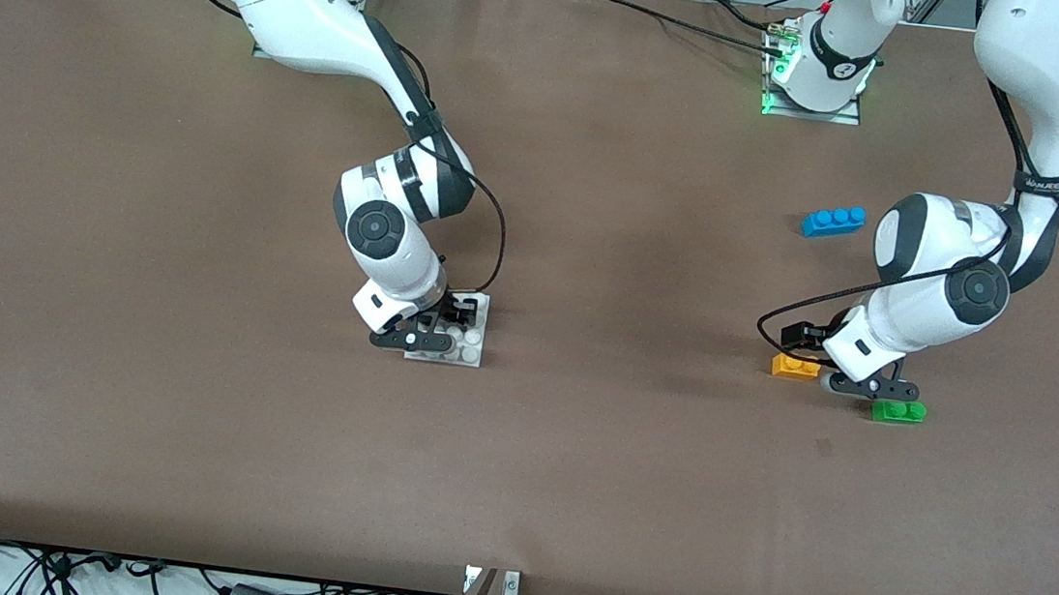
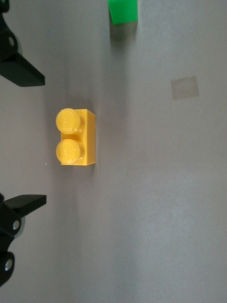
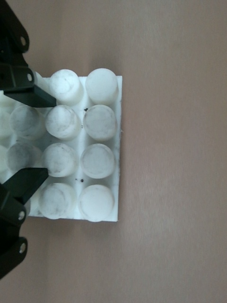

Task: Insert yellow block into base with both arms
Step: 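Slide the base toward the table middle while the left gripper grasps the yellow block, then lift the yellow block with the left gripper while the right gripper retracts, then carry the yellow block over the white base with the left gripper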

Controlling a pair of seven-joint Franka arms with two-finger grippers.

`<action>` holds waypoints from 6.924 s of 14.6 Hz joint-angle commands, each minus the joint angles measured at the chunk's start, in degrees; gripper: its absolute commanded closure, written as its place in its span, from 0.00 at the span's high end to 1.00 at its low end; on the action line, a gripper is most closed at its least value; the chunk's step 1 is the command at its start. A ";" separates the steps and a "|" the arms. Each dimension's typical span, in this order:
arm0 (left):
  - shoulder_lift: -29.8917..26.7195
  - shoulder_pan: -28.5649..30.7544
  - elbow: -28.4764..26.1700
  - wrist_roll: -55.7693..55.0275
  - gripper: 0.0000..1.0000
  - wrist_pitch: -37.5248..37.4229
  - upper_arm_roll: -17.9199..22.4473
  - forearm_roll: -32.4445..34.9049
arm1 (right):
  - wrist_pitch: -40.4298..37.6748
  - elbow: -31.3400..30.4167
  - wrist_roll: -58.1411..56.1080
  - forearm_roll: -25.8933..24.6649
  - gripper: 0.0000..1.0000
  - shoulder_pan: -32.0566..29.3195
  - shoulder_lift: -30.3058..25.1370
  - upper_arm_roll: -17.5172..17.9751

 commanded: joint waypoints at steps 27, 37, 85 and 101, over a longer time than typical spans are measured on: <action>7.51 0.49 0.85 5.29 1.00 9.17 0.03 -0.65 | -28.60 12.66 3.98 -3.65 1.00 6.69 -11.53 -12.05; 7.77 0.76 0.94 5.29 0.93 9.26 -0.06 -0.65 | -55.84 12.66 -25.65 -3.74 1.00 -14.13 -27.70 -14.62; 17.08 -29.39 25.02 -22.22 0.52 -3.31 -6.83 0.84 | -53.84 -2.46 -25.66 -8.57 1.00 -40.07 -46.96 2.35; 17.61 -35.10 24.05 -20.55 0.52 3.10 -0.33 2.58 | -53.93 -2.46 -25.66 -8.57 1.00 -40.07 -46.96 2.35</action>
